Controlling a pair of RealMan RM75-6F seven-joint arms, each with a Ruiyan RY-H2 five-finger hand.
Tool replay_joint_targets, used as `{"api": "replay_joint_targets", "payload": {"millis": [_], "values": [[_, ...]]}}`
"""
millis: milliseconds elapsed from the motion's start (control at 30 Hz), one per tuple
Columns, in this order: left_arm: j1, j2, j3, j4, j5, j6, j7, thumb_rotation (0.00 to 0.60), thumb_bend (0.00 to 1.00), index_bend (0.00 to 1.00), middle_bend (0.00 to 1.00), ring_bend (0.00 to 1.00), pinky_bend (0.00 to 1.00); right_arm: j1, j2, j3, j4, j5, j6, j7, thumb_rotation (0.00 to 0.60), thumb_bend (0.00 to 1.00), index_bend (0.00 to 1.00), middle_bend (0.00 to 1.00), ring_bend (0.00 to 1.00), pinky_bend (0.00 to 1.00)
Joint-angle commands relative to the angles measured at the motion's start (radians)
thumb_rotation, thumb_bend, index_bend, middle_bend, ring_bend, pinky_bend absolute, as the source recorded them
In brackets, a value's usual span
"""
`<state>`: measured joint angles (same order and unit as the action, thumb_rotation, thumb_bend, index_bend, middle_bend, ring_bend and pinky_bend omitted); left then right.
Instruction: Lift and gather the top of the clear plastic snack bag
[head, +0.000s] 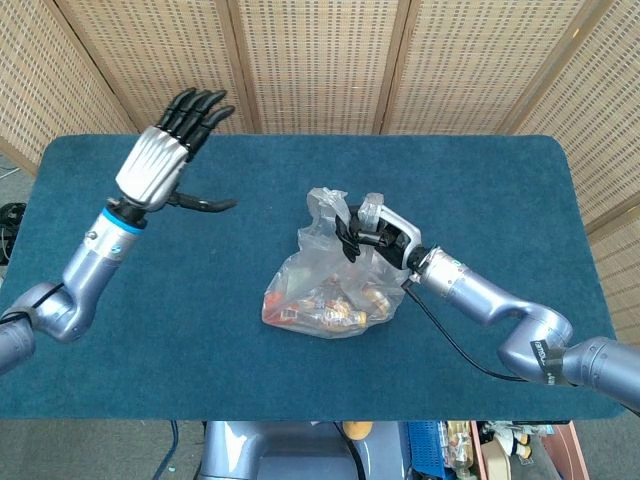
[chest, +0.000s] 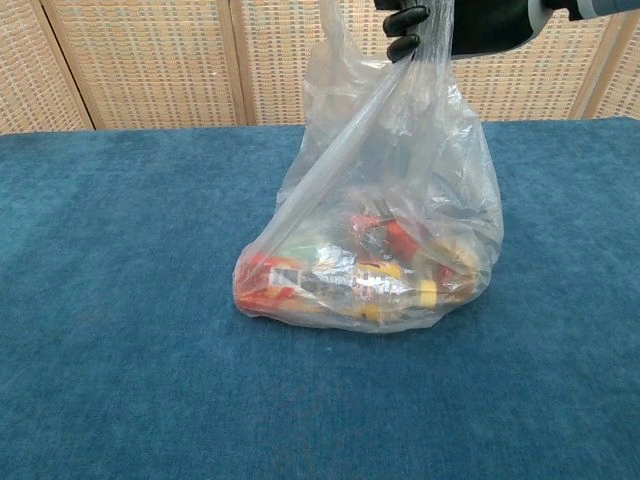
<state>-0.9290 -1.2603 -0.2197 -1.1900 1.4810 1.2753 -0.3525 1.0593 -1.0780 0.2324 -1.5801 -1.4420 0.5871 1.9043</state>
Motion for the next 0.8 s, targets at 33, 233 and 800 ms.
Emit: {"api": "replay_joint_targets", "payload": {"millis": [33,233,800], "values": [[0.078,0.082,0.023,-0.063,-0.036,0.015,0.002,0.502,0.05,0.00,0.00,0.00,0.00,-0.005,0.015,0.014,-0.028,0.053,-0.015,-0.091,0.600,1.00,0.70,0.82,0.84,0.76],[0.230,0.238,0.082,-0.233,-0.134,-0.005,0.071,0.600,0.11,0.00,0.00,0.00,0.00,-0.018,0.039,0.037,-0.086,0.180,-0.028,-0.268,0.600,1.00,0.74,0.82,0.87,0.81],[0.650,0.258,0.179,-0.420,-0.260,0.253,0.123,0.600,0.15,0.00,0.00,0.00,0.00,-0.034,0.112,0.155,-0.296,0.501,-0.013,-0.647,0.600,1.00,0.76,0.82,0.88,0.81]]}}
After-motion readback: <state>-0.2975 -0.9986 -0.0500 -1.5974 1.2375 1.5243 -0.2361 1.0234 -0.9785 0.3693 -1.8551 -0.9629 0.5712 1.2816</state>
